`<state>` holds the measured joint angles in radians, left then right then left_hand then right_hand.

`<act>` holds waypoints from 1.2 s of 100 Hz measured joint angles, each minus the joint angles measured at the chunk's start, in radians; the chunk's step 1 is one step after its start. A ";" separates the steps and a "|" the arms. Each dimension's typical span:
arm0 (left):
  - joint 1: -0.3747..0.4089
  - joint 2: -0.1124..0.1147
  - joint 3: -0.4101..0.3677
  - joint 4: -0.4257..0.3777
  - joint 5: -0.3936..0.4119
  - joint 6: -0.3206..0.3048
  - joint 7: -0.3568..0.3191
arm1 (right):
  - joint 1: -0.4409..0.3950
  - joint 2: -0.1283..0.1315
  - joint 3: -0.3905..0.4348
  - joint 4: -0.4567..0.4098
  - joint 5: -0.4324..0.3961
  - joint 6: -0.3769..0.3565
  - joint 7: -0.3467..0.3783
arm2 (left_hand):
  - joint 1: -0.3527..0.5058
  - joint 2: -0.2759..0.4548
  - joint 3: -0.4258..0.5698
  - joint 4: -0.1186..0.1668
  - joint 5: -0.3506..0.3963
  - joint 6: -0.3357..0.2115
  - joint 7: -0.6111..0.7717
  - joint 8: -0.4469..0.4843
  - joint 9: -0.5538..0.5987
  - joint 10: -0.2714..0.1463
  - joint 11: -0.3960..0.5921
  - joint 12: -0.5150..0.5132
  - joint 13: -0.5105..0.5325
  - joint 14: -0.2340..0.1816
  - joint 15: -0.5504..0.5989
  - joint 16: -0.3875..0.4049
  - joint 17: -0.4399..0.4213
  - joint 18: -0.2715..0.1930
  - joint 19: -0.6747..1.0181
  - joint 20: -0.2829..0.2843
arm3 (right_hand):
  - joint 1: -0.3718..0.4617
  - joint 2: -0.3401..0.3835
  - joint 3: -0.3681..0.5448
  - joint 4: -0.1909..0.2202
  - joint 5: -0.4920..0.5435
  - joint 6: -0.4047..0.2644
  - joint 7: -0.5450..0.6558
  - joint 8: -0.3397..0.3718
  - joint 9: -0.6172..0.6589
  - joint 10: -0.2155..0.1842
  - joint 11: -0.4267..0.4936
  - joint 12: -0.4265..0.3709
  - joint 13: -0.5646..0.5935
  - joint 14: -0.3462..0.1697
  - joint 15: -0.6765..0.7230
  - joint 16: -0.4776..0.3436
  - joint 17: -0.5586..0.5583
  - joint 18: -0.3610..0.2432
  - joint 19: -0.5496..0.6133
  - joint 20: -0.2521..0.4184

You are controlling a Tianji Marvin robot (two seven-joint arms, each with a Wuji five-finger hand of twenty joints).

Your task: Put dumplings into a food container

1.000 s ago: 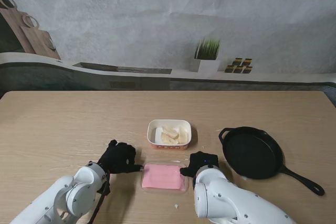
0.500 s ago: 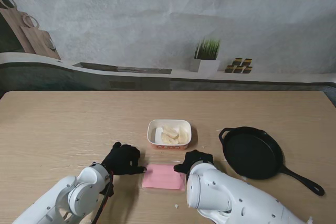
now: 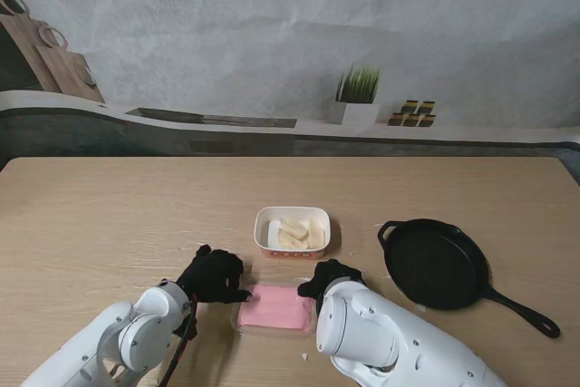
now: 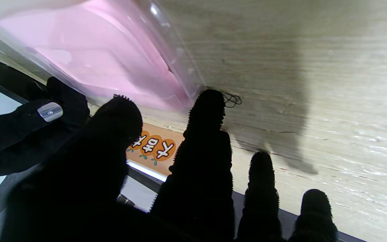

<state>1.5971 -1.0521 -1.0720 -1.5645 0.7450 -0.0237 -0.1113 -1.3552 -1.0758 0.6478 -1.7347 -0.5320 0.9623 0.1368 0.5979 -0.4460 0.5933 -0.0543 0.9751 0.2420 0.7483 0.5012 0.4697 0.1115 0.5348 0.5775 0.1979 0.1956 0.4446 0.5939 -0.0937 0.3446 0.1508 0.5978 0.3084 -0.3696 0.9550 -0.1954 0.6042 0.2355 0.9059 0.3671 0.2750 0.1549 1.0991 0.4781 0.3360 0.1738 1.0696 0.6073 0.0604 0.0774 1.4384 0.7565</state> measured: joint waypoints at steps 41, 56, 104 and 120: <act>-0.011 0.003 0.012 0.001 -0.012 0.006 -0.012 | -0.088 -0.064 0.106 -0.008 0.070 -0.003 -0.101 | 0.000 -0.011 0.022 -0.001 0.000 0.031 0.014 0.000 0.000 -0.001 0.001 0.000 0.000 -0.001 0.008 0.000 0.000 0.000 0.000 0.000 | 0.123 -0.088 0.080 0.000 0.000 -0.025 -0.090 -0.052 0.001 0.000 -0.056 -0.027 0.015 0.002 -0.055 -0.015 0.028 0.012 -0.093 -0.071; -0.014 0.003 0.015 0.002 -0.016 0.007 -0.012 | -0.108 -0.090 0.136 -0.015 0.112 -0.002 -0.155 | 0.000 -0.011 0.024 -0.001 0.000 0.036 0.019 0.000 -0.001 -0.003 0.001 0.000 -0.001 -0.002 0.008 0.000 0.000 0.000 0.000 0.000 | 0.143 -0.132 0.111 0.000 -0.149 -0.231 -0.028 -0.019 0.002 0.013 -0.081 -0.031 0.091 0.040 -0.177 -0.086 0.104 0.076 -0.145 -0.119; -0.012 0.002 0.016 0.001 0.001 0.006 -0.011 | -0.141 -0.053 0.117 -0.047 -0.163 -0.037 -0.105 | -0.002 -0.021 0.035 -0.001 0.000 0.033 0.027 0.000 -0.004 -0.012 0.001 0.000 -0.010 -0.007 0.009 0.000 0.000 0.000 0.000 0.000 | 0.077 -0.172 0.118 0.020 -0.329 -0.112 0.058 -0.007 0.043 0.027 -0.048 -0.015 0.193 0.064 -0.071 -0.049 0.200 0.122 -0.037 -0.142; -0.010 0.002 0.013 -0.001 0.001 0.008 -0.012 | -0.127 0.030 0.083 -0.127 -0.279 -0.003 0.180 | -0.011 -0.021 0.034 -0.001 -0.009 0.030 0.033 0.000 -0.010 -0.012 0.001 0.000 -0.010 -0.007 0.009 0.000 0.000 0.000 0.000 0.000 | 0.010 -0.105 0.050 0.020 -0.159 -0.081 0.017 -0.027 0.177 0.062 -0.032 -0.003 0.316 0.078 -0.011 -0.033 0.316 0.161 0.051 -0.116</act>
<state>1.5871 -1.0501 -1.0586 -1.5654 0.7456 -0.0162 -0.1233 -1.4821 -1.0457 0.7309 -1.8613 -0.8106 0.9590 0.3165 0.5864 -0.4672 0.6274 -0.0555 0.9658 0.2717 0.7818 0.5013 0.4601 0.0998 0.5358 0.5775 0.1876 0.1886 0.4538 0.5939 -0.0939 0.3446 0.1507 0.5977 0.3181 -0.4743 1.0048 -0.1757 0.4448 0.1544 0.9227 0.3404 0.4519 0.2167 1.0670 0.4748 0.6520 0.2515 1.0590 0.5739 0.3761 0.2387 1.4890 0.6406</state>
